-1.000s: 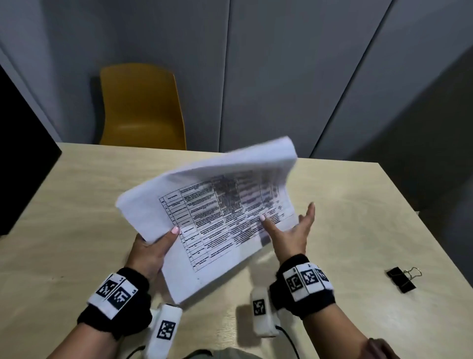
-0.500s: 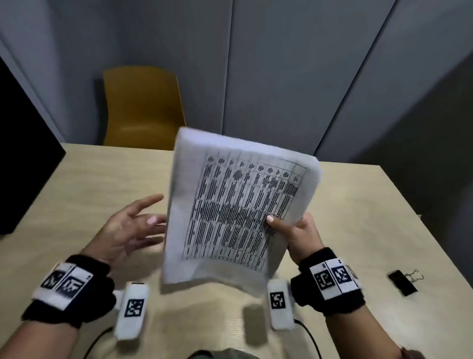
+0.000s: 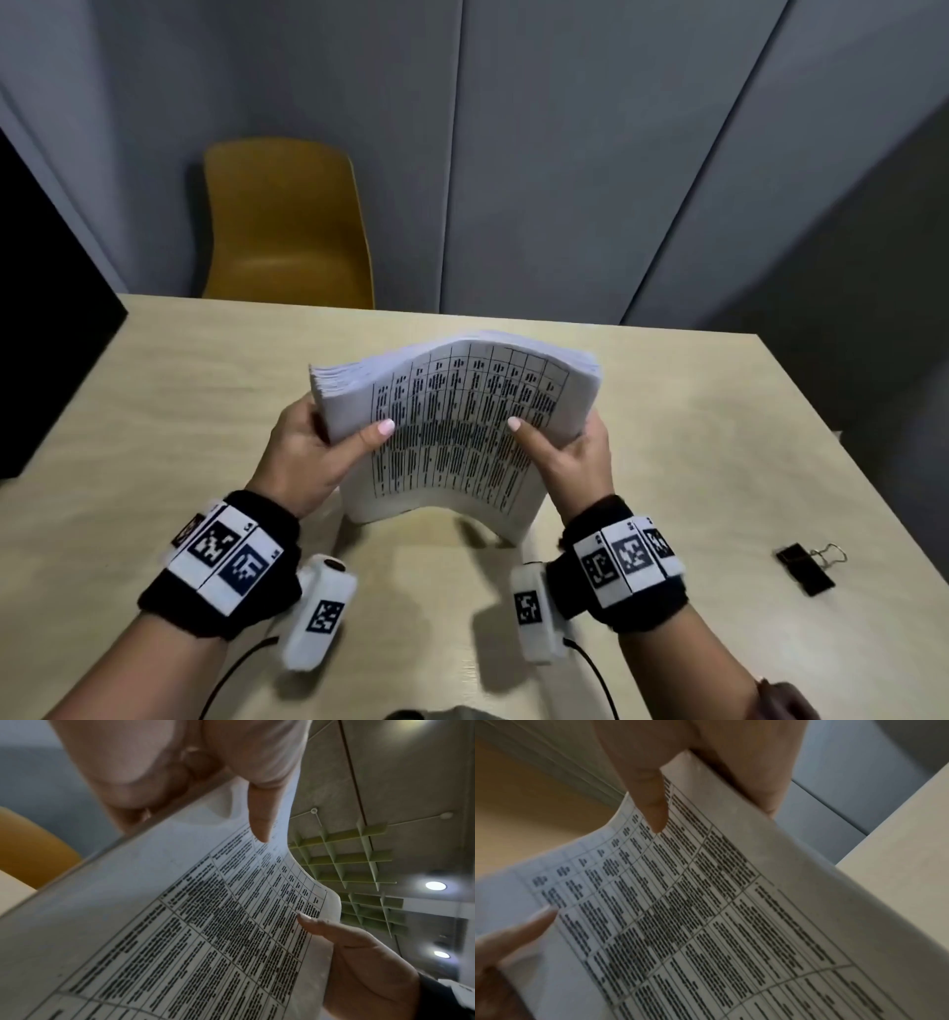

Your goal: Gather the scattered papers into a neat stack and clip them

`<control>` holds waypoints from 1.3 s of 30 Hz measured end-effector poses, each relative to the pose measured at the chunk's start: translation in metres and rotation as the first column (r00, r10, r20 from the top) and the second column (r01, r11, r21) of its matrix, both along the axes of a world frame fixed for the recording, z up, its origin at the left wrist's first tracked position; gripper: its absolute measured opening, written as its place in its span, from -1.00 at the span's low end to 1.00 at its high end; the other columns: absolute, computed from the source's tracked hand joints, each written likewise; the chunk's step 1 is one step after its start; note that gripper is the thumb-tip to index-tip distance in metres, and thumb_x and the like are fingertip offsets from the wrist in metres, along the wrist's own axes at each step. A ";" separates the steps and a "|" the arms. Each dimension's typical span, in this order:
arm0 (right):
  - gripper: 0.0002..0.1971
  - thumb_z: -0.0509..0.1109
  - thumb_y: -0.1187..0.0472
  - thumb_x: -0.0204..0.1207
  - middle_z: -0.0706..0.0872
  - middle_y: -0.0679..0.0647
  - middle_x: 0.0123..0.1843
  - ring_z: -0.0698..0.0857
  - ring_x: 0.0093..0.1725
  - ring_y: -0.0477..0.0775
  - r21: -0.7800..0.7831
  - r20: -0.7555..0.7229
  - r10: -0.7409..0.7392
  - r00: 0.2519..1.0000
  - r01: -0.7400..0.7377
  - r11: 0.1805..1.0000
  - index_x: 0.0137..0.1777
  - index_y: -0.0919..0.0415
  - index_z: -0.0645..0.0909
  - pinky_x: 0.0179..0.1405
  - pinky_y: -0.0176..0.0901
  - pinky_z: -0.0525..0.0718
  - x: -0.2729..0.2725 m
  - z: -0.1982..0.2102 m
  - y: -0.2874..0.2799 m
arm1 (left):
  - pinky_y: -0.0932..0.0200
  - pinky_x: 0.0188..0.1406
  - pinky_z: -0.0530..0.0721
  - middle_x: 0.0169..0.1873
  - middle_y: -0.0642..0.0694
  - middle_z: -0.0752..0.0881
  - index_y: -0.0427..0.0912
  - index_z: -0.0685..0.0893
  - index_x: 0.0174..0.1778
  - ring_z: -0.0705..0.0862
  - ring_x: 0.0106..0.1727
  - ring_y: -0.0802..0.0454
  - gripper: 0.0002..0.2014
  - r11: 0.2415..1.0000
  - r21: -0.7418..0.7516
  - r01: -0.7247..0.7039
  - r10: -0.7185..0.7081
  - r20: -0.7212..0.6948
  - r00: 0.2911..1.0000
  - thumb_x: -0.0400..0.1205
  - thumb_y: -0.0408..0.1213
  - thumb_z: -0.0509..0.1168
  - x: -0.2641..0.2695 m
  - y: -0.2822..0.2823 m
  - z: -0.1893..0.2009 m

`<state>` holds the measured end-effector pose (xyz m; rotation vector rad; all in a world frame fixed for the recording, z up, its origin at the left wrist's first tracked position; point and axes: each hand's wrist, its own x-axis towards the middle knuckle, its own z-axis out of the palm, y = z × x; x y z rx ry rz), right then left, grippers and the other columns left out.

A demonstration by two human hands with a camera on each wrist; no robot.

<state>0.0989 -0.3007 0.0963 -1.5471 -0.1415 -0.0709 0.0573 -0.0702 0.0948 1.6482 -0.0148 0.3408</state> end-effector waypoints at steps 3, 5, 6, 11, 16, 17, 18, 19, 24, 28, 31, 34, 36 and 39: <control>-0.71 0.43 0.51 0.41 0.77 -0.08 -0.19 0.75 -0.21 -0.19 0.067 0.040 -0.057 0.998 0.054 0.996 -0.02 0.13 0.56 -0.16 -0.18 0.75 0.003 0.002 0.002 | 0.47 -0.05 0.62 -0.30 0.44 0.76 0.08 0.71 -0.13 0.70 -0.16 0.50 -0.73 0.998 -0.025 -0.062 0.062 0.008 0.998 0.39 -0.39 0.51 0.002 -0.005 -0.001; -0.75 0.41 0.49 0.44 0.79 -0.13 -0.33 0.73 -0.27 -0.19 0.075 0.073 -0.082 0.994 0.077 0.994 -0.14 0.09 0.61 -0.17 -0.10 0.74 0.004 0.003 0.005 | 0.48 0.00 0.63 -0.30 0.47 0.75 0.24 0.78 -0.22 0.69 -0.15 0.51 -0.75 0.996 0.007 -0.093 0.093 0.025 0.995 0.45 -0.31 0.42 0.003 -0.008 0.001; -0.76 0.40 0.47 0.43 0.80 -0.17 -0.35 0.72 -0.28 -0.20 0.086 0.091 -0.085 0.992 0.077 0.993 -0.16 0.08 0.62 -0.16 -0.12 0.74 0.004 0.004 0.006 | 0.47 0.01 0.64 -0.27 0.46 0.76 0.34 0.77 -0.22 0.70 -0.13 0.49 -0.74 0.995 0.014 -0.098 0.097 0.036 0.995 0.44 -0.23 0.38 0.004 -0.009 0.002; -0.67 0.40 0.31 0.31 0.76 -0.12 -0.14 0.71 -0.15 -0.22 0.040 0.137 -0.105 0.985 0.100 0.994 0.05 -0.02 0.54 -0.07 -0.26 0.70 0.002 0.002 0.006 | 0.28 0.05 0.70 -0.15 0.28 0.79 0.20 0.70 -0.05 0.73 -0.04 0.31 -0.73 0.987 0.049 -0.152 0.151 0.032 0.988 0.33 -0.01 0.40 0.000 -0.008 0.003; -0.21 0.31 0.46 0.42 0.51 -0.06 0.33 0.58 0.24 -0.02 -0.165 0.460 -0.139 0.877 0.239 0.957 0.58 -0.13 0.16 0.34 -0.10 0.54 0.000 0.014 0.002 | 0.45 0.28 0.49 0.27 0.01 0.56 0.18 0.26 0.48 0.53 0.24 0.36 -0.36 0.901 0.269 -0.340 0.235 0.357 0.904 0.54 -0.42 0.22 -0.004 -0.015 0.020; -0.27 0.30 0.50 0.42 0.49 0.06 0.34 0.52 0.27 -0.16 -0.246 0.535 -0.116 0.837 0.286 0.926 0.56 -0.01 0.25 0.37 -0.25 0.47 0.002 0.017 0.001 | 0.56 0.30 0.41 0.30 -0.10 0.52 0.09 0.29 0.51 0.45 0.28 0.47 -0.37 0.829 0.397 -0.393 0.221 0.413 0.884 0.55 -0.49 0.19 -0.003 -0.016 0.022; -0.35 0.29 0.54 0.42 0.50 0.19 0.29 0.47 0.25 -0.33 -0.302 0.582 -0.093 0.808 0.320 0.898 0.50 0.10 0.38 0.34 -0.44 0.40 0.003 0.021 0.000 | 0.65 0.28 0.33 0.30 -0.20 0.50 -0.01 0.37 0.50 0.39 0.26 0.55 -0.39 0.763 0.487 -0.425 0.200 0.448 0.871 0.55 -0.57 0.16 -0.002 -0.016 0.024; -0.44 0.29 0.55 0.42 0.52 0.28 0.23 0.44 0.21 -0.45 -0.323 0.599 -0.084 0.797 0.337 0.884 0.42 0.17 0.48 0.29 -0.57 0.35 0.004 0.025 0.000 | 0.72 0.25 0.28 0.29 -0.31 0.51 -0.08 0.46 0.45 0.38 0.22 0.54 -0.41 0.728 0.531 -0.434 0.190 0.452 0.872 0.53 -0.65 0.15 -0.002 -0.015 0.026; -0.58 0.28 0.45 0.48 0.56 0.29 0.20 0.43 0.17 -0.49 -0.363 0.620 -0.072 0.781 0.367 0.857 0.34 0.20 0.58 0.26 -0.63 0.32 0.003 0.030 -0.002 | 0.81 0.16 0.22 0.25 -0.45 0.52 -0.26 0.50 0.42 0.33 0.14 0.39 -0.53 0.691 0.597 -0.407 0.167 0.416 0.894 0.58 -0.58 0.09 -0.004 -0.014 0.039; -0.54 0.18 0.42 0.47 0.55 0.26 0.27 0.60 0.17 -0.03 -0.392 0.640 -0.065 0.766 0.398 0.829 0.36 0.18 0.57 0.25 -0.31 0.55 -0.001 0.035 -0.002 | 0.79 0.17 0.24 0.23 -0.40 0.54 -0.28 0.46 0.46 0.36 0.11 0.38 -0.53 0.679 0.617 -0.397 0.168 0.395 0.903 0.59 -0.53 0.06 -0.008 -0.014 0.040; -0.58 0.24 0.48 0.42 0.65 0.14 0.07 0.63 0.03 -0.09 -0.401 0.640 -0.024 0.768 0.361 0.842 0.24 0.23 0.67 0.09 -0.40 0.60 0.004 0.042 -0.011 | 0.71 0.06 0.39 0.04 -0.25 0.69 -0.27 0.61 0.33 0.55 0.00 0.23 -0.58 0.708 0.593 -0.384 0.157 0.398 0.904 0.57 -0.54 0.12 -0.010 -0.005 0.046; -0.68 0.35 0.43 0.41 0.65 -0.09 -0.19 0.63 -0.18 -0.27 -0.354 0.586 -0.021 0.810 0.279 0.893 0.11 0.15 0.72 -0.14 -0.55 0.57 0.010 0.047 -0.021 | 0.61 -0.10 0.50 -0.13 0.21 0.71 -0.21 0.74 0.12 0.63 -0.14 0.32 -0.74 0.741 0.536 -0.404 0.186 0.414 0.891 0.56 -0.48 0.31 -0.009 0.005 0.056; -0.73 0.41 0.39 0.42 0.68 -0.12 -0.23 0.66 -0.23 -0.30 -0.305 0.562 -0.025 0.827 0.235 0.923 0.05 0.09 0.71 -0.23 -0.53 0.59 0.011 0.049 -0.026 | 0.64 -0.16 0.47 -0.24 0.43 0.68 -0.19 0.78 0.02 0.62 -0.17 0.46 -0.81 0.768 0.495 -0.406 0.211 0.404 0.890 0.53 -0.42 0.37 -0.008 0.010 0.059; -0.73 0.44 0.36 0.39 0.75 -0.26 -0.23 0.71 -0.21 -0.30 -0.242 0.541 -0.061 0.839 0.225 0.944 -0.05 -0.04 0.72 -0.18 -0.49 0.61 0.014 0.046 -0.026 | 0.61 -0.15 0.48 -0.23 0.42 0.69 -0.16 0.78 0.00 0.62 -0.20 0.45 -0.82 0.780 0.453 -0.432 0.239 0.421 0.875 0.52 -0.37 0.37 -0.005 0.012 0.057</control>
